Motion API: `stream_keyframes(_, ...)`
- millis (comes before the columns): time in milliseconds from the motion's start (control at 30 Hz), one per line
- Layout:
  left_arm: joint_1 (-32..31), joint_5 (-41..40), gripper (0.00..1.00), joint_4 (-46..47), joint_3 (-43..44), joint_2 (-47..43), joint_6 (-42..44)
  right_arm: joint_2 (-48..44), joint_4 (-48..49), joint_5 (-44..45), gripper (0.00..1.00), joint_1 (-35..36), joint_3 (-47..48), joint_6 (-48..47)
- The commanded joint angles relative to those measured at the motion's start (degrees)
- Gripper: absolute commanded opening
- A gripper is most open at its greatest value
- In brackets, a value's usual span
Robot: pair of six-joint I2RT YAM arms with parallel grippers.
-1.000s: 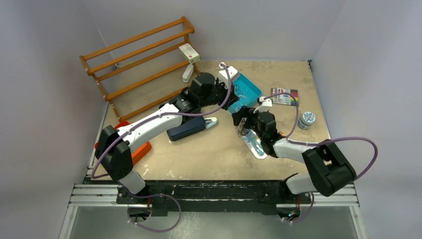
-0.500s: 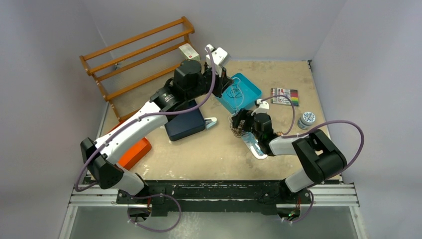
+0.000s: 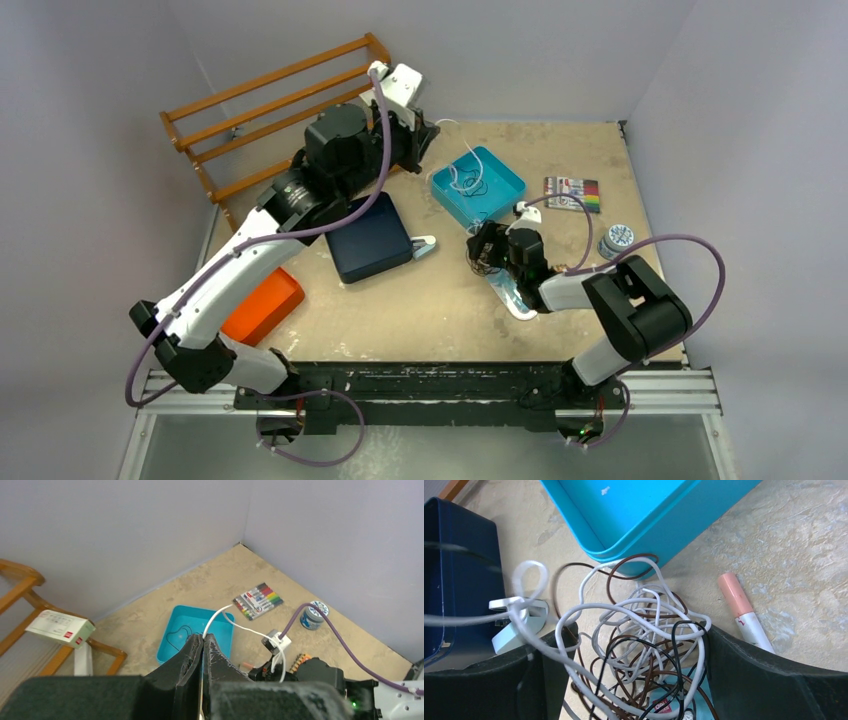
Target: Untangle the cables
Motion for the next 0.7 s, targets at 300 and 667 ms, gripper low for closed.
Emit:
stream_keyframes(300,-0.3,-15.8,0.0,-4.1,6.7,-3.9,5.9,-1.5,-2.3,5.3,0.9,-0.2,1.1,0.7)
stream_keyframes(667,-0.3,-25.3,0.0,-5.9,10.7,-5.5,10.6,-0.7,-2.0,5.7,0.78,-0.2,0.8,2.1)
